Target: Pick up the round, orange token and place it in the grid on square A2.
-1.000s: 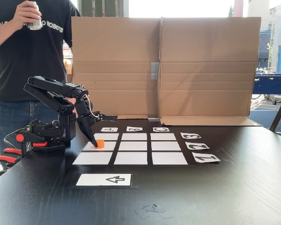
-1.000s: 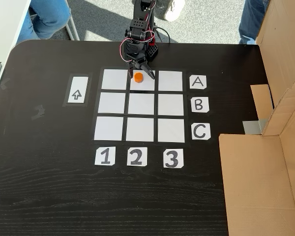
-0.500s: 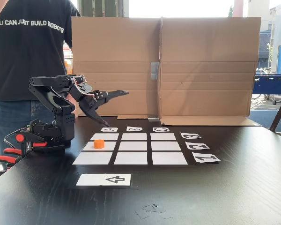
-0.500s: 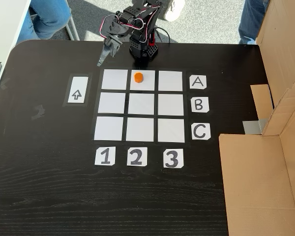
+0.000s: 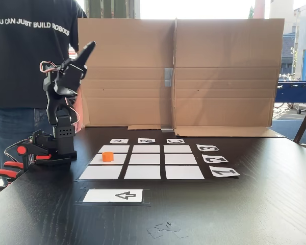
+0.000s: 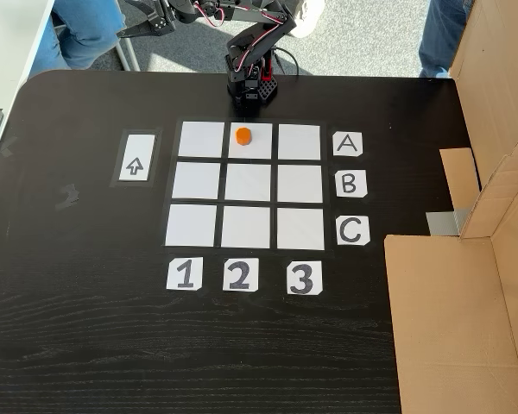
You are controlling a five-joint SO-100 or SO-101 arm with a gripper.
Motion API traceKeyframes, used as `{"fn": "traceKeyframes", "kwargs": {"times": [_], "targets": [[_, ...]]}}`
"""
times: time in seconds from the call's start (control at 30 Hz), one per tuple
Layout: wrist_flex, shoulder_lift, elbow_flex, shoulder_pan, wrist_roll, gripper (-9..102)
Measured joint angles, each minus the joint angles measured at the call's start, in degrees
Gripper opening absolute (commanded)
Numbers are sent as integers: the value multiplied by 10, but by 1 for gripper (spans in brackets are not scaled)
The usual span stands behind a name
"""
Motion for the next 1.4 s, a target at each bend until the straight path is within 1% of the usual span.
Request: {"fn": "traceKeyframes", "kwargs": {"times": [0.07, 0.17, 0.3, 0.4, 0.53, 0.7, 0.9, 1.03, 1.2, 1.4], "targets": [[-10, -3, 0, 49, 11, 55], [-35, -5, 3, 113, 41, 42], [-83, -4, 35, 169, 99, 19], [-95, 4, 66, 197, 132, 0], [-101, 47, 135, 221, 163, 0], [-100, 160, 265, 236, 185, 0], [-41, 308, 402, 236, 186, 0], [10, 372, 446, 237, 190, 0], [54, 436, 488, 238, 190, 0], [81, 466, 501, 242, 190, 0]]}}
